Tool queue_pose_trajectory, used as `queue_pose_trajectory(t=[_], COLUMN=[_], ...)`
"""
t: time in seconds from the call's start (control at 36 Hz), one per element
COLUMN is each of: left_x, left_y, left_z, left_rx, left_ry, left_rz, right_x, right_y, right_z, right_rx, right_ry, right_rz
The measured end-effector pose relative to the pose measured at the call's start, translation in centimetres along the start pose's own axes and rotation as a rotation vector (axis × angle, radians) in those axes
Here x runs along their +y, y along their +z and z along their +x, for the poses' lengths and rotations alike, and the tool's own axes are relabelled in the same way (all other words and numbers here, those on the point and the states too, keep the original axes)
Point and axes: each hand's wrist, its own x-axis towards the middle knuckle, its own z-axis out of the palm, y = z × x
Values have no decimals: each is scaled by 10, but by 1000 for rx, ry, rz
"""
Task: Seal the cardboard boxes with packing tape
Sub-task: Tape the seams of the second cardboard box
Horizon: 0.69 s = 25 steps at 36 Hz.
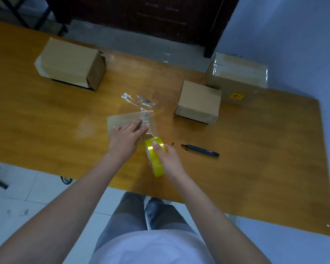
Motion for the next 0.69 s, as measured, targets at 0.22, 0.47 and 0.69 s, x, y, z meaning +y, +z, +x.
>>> queue_pose_trajectory(t=[0.22, 0.47, 0.69], left_x=[15, 11, 30], left_y=[0, 10, 0], left_z=[-2, -3, -8], left_rx=[32, 102, -163], left_ry=[-71, -64, -187], left_rz=[6, 5, 6], right_x=[9, 26, 25], right_y=[-6, 0, 2], right_z=[5, 10, 3], right_rx=[50, 101, 116], right_ry=[-17, 126, 23], right_rz=[-94, -297, -453])
